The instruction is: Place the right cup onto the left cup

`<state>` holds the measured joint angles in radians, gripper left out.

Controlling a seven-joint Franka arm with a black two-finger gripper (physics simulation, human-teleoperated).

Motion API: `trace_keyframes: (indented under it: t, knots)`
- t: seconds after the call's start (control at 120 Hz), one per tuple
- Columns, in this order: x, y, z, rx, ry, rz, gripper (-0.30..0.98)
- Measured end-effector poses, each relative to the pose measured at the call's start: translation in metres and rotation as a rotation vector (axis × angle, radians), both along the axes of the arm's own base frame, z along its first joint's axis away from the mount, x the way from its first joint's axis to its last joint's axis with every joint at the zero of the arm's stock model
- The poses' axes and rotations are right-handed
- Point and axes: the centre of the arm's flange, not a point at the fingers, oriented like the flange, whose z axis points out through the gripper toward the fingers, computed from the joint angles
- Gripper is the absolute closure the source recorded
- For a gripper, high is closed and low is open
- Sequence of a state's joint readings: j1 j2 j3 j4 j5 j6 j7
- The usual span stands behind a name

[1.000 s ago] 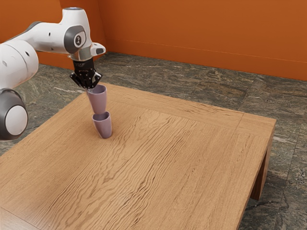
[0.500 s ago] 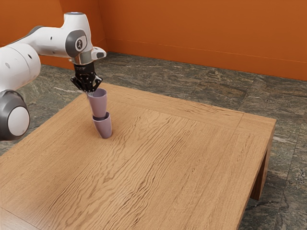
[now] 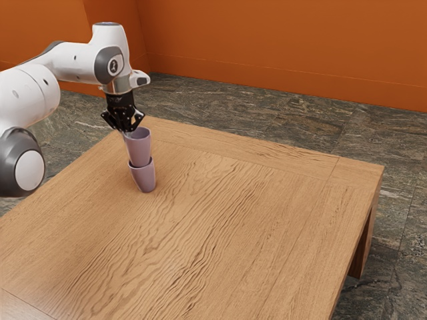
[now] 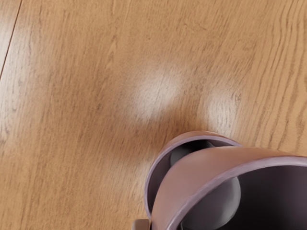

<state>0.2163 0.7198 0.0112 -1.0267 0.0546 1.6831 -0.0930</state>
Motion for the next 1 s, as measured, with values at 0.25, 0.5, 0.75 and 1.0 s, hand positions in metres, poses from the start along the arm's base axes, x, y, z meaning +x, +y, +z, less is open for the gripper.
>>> trace_keyframes:
  t: [0.25, 0.5, 0.75, 1.0]
  knots:
    - [0.001, 0.003, -0.012, -0.003, 0.015, 0.003, 0.79]
    - [0.001, 0.000, -0.014, -0.009, 0.016, 0.000, 0.55]
    - [-0.003, -0.002, 0.010, -0.007, -0.009, -0.002, 0.17]
    - [-0.022, -0.032, 0.094, -0.008, -0.073, -0.038, 0.05]
